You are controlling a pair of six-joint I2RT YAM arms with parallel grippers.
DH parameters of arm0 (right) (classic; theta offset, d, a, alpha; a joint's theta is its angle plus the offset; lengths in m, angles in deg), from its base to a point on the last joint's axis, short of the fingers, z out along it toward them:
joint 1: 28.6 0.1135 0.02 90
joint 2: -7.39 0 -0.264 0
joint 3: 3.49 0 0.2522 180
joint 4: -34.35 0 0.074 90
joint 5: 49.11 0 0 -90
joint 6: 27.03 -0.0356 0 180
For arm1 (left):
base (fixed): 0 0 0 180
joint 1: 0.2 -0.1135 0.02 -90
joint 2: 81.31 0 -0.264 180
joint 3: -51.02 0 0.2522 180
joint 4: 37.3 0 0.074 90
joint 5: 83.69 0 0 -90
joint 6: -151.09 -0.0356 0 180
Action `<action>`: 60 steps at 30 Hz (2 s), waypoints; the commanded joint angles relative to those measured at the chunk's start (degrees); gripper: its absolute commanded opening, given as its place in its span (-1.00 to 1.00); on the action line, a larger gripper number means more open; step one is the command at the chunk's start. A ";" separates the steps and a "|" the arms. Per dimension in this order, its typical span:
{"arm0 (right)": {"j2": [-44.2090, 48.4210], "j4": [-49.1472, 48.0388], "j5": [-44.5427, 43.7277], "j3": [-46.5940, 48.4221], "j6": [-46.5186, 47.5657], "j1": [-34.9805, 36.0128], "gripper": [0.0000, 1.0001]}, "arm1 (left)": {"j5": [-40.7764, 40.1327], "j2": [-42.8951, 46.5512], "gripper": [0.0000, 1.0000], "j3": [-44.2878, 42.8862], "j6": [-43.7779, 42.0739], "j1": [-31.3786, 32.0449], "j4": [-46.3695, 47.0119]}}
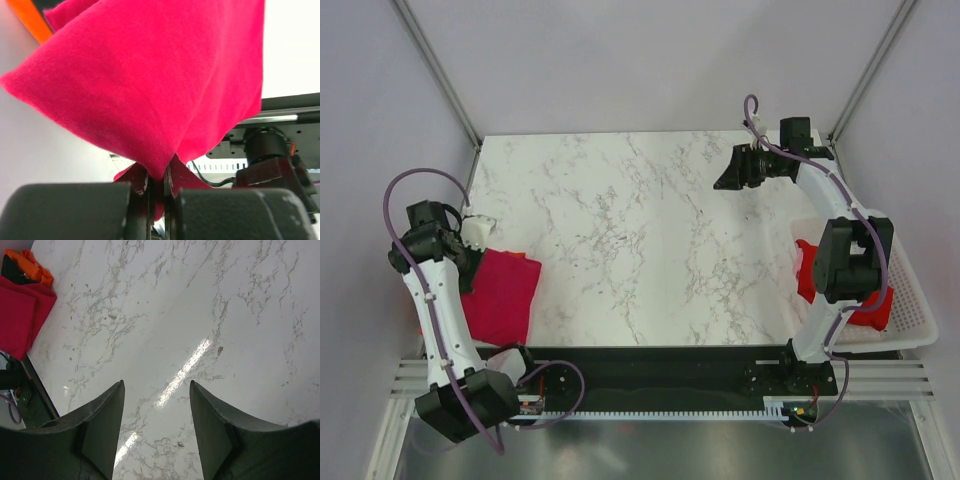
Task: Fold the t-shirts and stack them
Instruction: Neatly place the folded tshirt to the corner
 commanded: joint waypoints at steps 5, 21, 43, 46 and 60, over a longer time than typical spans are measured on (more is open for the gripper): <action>0.26 -3.12 2.56 -0.43 -0.22 1.33 0.24 | -2.59 -4.82 -0.95 -1.80 -7.15 -8.77 8.51; -0.01 -6.11 1.68 -0.69 -3.91 3.00 0.22 | -3.03 -21.88 -0.95 -4.00 -2.31 -14.39 20.03; -2.73 -7.61 1.24 1.41 -5.93 4.06 0.22 | -9.00 -20.21 -0.95 1.45 7.70 -18.18 23.19; -3.08 -7.70 1.41 1.68 -6.11 4.06 0.22 | -10.14 -20.21 -0.95 1.98 9.19 -18.35 23.72; -3.70 -7.70 1.59 1.77 -6.11 4.15 0.22 | -14.54 -19.16 -0.83 4.00 9.99 -19.58 26.01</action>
